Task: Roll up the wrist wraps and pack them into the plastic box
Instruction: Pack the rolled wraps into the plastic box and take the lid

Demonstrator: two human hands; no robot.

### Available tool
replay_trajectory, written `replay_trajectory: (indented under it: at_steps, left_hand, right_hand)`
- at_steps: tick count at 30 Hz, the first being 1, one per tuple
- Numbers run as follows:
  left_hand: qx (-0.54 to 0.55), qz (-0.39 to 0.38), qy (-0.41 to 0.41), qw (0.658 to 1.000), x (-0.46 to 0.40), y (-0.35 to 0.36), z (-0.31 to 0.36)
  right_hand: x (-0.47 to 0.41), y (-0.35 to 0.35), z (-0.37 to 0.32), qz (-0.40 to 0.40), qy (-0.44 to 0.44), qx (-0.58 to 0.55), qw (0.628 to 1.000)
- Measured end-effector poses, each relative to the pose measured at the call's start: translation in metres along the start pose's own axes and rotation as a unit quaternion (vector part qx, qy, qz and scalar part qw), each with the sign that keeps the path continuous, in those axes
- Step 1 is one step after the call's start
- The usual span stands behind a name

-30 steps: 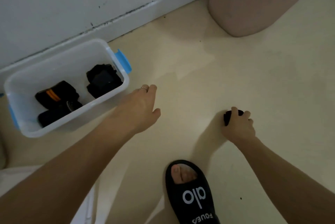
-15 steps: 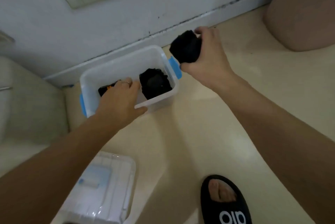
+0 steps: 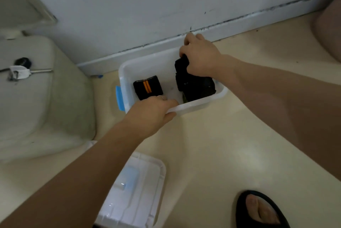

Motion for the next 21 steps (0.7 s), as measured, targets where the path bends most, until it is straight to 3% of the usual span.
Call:
replay_trajectory:
  at_steps: [5, 7, 10, 14, 16, 18, 21]
  left_hand:
    - [-0.041, 0.008, 0.011, 0.999, 0.008, 0.0, 0.0]
    - [-0.033, 0.046, 0.028, 0.998, 0.019, -0.01, -0.003]
    - [0.013, 0.165, 0.018, 0.986, 0.047, -0.038, -0.025]
    - [0.069, 0.237, -0.087, 0.965, 0.092, -0.042, -0.07]
    - [0.126, 0.243, -0.157, 0.949, 0.117, -0.022, -0.091]
    - [0.128, 0.212, -0.2, 0.948, 0.138, 0.009, -0.106]
    - [0.074, 0.036, -0.215, 0.973, 0.152, 0.069, -0.121]
  right_hand:
    - [0.003, 0.007, -0.008, -0.021, 0.068, 0.087, 0.994]
    - [0.009, 0.001, -0.018, -0.007, 0.079, 0.077, 0.994]
    - [0.029, -0.02, -0.062, 0.094, 0.027, -0.039, 0.994]
    - [0.084, -0.024, -0.145, 0.167, -0.064, -0.287, 0.941]
    - [0.111, 0.001, -0.182, 0.111, -0.088, -0.355, 0.924]
    - [0.129, 0.045, -0.208, 0.007, -0.093, -0.343, 0.935]
    - [0.139, 0.123, -0.217, -0.148, -0.072, -0.18, 0.97]
Point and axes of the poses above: each hand's wrist, its own x-axis away from the middle knuckle, its own y-axis out of the palm, z = x × y, the point moved 8 cm from there along -x, towards the middle knuckle, and after that the axes turned 8 degrees about -z, right-handed, at the moved point
